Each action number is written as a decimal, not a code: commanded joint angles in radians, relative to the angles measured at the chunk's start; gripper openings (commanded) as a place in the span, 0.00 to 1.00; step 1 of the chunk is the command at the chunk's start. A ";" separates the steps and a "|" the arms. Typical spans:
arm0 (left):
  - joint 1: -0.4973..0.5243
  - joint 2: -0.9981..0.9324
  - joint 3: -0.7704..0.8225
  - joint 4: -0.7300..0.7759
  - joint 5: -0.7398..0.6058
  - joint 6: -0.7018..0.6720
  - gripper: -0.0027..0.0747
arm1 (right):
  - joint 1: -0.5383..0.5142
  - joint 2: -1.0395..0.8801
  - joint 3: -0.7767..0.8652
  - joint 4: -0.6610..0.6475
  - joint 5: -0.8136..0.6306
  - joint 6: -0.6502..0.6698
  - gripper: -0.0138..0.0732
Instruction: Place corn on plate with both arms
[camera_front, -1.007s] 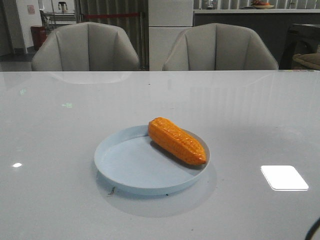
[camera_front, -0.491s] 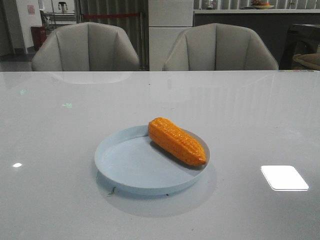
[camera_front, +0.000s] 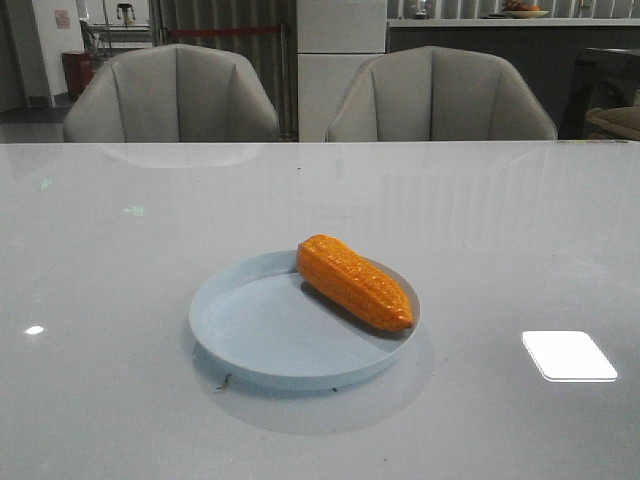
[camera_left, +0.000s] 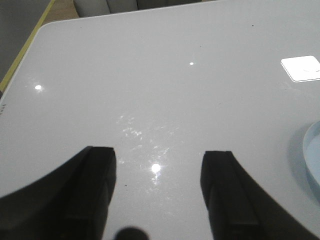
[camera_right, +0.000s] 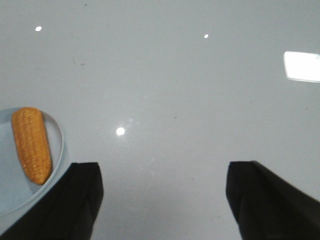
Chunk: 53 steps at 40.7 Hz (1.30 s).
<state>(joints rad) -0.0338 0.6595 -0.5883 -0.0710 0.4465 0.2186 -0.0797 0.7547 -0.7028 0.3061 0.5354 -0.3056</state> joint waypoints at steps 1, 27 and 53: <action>0.001 -0.003 -0.028 -0.012 -0.078 -0.005 0.60 | -0.001 -0.009 0.002 -0.013 -0.139 -0.013 0.86; 0.001 -0.003 -0.028 -0.012 -0.078 -0.005 0.60 | -0.001 -0.003 0.038 -0.015 0.116 -0.013 0.86; -0.001 -0.266 0.160 0.020 -0.375 -0.007 0.38 | -0.001 -0.003 0.038 -0.015 0.116 -0.013 0.86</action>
<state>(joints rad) -0.0338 0.4464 -0.4482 -0.0511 0.2576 0.2186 -0.0797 0.7547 -0.6370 0.2862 0.7055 -0.3072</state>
